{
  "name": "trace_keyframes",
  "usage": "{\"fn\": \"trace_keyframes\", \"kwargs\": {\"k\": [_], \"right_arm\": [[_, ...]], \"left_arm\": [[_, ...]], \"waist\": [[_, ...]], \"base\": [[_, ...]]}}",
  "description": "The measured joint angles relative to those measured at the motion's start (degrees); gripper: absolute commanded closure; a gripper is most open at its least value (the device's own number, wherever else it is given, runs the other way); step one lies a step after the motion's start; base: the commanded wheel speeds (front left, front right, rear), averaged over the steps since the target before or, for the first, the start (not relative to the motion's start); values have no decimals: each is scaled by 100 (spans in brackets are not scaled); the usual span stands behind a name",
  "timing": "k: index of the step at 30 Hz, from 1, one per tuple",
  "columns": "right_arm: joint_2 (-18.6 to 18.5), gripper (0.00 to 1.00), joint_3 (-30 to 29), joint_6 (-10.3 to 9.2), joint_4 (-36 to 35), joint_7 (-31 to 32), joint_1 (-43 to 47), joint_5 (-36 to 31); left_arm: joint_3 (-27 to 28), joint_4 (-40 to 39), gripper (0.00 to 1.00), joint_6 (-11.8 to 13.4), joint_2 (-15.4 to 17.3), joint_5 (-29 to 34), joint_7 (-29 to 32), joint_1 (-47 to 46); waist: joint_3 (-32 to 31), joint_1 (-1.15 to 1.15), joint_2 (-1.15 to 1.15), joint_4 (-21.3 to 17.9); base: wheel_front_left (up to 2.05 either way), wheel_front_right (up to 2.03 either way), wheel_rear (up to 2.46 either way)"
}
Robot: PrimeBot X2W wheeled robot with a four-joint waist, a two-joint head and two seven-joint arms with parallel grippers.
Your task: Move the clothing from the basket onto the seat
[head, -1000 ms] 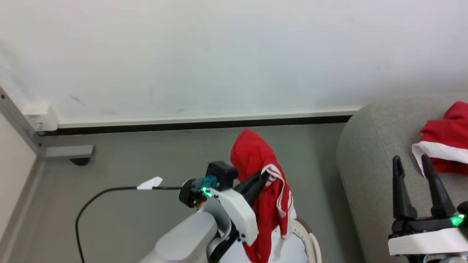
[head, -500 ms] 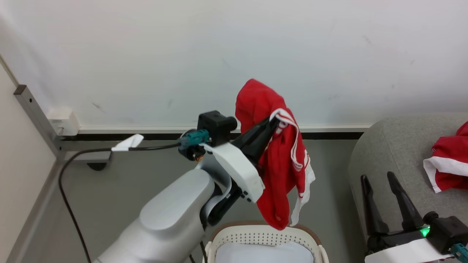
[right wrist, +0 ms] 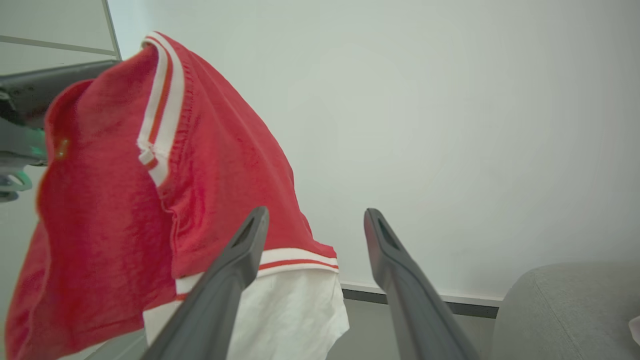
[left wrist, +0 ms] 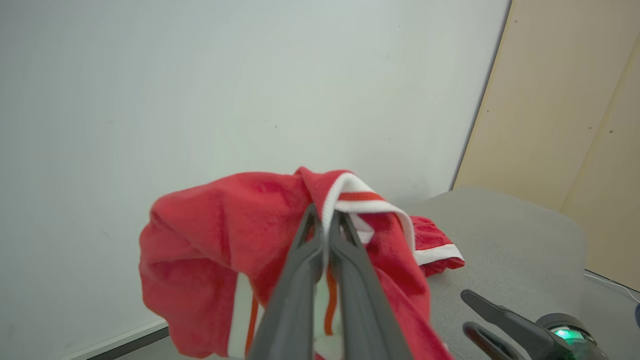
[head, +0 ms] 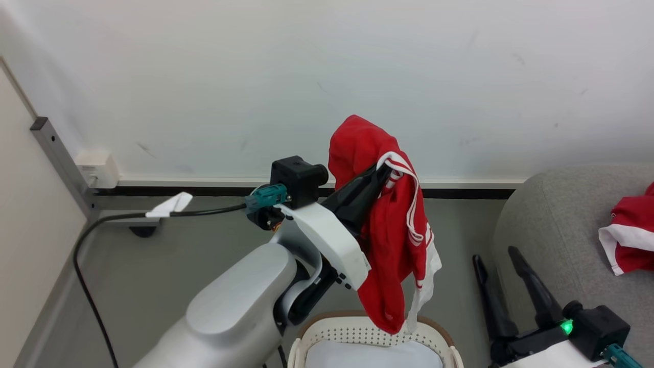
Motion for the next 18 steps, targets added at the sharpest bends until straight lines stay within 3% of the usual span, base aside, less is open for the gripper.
{"fn": "trace_keyframes", "kwargs": {"k": [11,18], "right_arm": [[-412,0,1392,0,172,0,-60,201],[-98,0,1697,0,856,0,-619,182]], "left_arm": [[-35,44,100,-2,-96,-65,-37,46],[-102,36,100,-7,-158,-69,-41,43]], "waist": [[-55,0,0,257],[-36,0,0,363]], "base": [[0,0,0],[0,0,0]]}}
